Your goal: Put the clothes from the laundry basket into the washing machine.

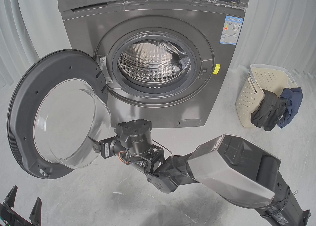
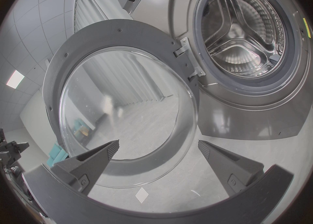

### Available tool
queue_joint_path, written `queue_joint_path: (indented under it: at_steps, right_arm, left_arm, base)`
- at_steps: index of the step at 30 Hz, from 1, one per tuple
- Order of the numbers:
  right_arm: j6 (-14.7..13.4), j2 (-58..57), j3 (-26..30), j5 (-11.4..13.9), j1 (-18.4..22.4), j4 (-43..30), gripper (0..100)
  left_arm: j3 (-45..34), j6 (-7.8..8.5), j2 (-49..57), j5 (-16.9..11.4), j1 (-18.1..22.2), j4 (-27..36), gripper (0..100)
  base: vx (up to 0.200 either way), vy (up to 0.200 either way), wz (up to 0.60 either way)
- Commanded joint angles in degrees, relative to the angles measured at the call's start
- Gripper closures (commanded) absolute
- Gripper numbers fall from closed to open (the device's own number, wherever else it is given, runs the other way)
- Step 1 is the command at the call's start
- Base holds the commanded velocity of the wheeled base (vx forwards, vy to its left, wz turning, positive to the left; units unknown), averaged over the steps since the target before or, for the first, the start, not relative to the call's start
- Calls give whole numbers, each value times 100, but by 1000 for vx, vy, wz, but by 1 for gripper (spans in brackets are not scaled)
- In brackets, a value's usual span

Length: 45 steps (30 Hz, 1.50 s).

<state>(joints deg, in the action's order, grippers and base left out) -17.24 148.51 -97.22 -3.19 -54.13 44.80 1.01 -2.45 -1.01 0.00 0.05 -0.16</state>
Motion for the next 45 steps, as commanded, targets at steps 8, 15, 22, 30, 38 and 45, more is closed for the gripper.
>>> queue_joint_path:
  at_steps: [8, 15, 22, 30, 38, 45]
  right_arm:
    - [-104, 697, -1387, -173, -98, -789, 0]
    - [-245, -542, -16, -296, 25, -657, 0]
    - [-166, -2537, 2954, -252, 376, 275, 0]
    - [599, -4269, 6285, -287, 1282, 2208, 0]
    - [801, -6281, 8078, -138, 2714, 2753, 0]
    - [1381, -7872, 9397, 407, 4068, 2762, 0]
  left_arm:
    - [-92, -10, 75, 0, -5, -2, 0]
    - [-92, -10, 75, 0, -5, -2, 0]
    - [-92, -10, 75, 0, -5, -11, 0]
    - [-92, -10, 75, 0, 4, -2, 0]
    - [-92, -10, 75, 0, -5, -11, 0]
    - [-92, -10, 75, 0, 4, -2, 0]
  base:
    - [0, 0, 0]
    - [0, 0, 0]
    - [0, 0, 0]
    - [0, 0, 0]
    - [0, 0, 0]
    - [0, 0, 0]
